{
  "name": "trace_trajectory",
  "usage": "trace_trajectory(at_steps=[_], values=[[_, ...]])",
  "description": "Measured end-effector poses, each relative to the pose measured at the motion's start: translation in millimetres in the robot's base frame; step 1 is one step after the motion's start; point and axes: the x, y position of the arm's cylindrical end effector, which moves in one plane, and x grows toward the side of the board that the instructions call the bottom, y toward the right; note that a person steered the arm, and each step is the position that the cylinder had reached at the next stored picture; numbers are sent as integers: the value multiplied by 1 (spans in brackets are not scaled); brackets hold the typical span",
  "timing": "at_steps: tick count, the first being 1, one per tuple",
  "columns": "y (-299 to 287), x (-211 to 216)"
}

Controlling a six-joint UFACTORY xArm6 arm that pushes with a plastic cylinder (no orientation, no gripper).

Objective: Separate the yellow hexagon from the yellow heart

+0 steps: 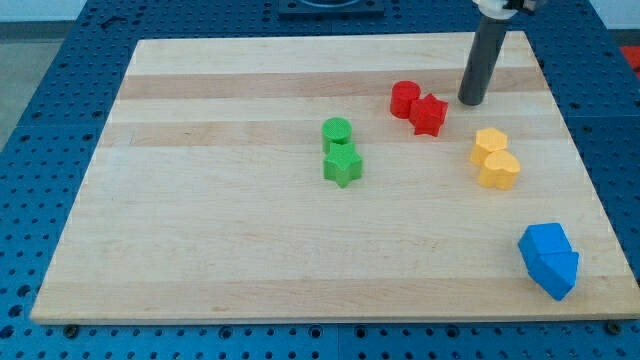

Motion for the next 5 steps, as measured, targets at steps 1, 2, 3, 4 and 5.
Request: trace_trajectory(at_steps=[1, 2, 3, 4, 5], values=[[-12, 35], [-19, 49], [-30, 82], [-31, 114], [-31, 133]])
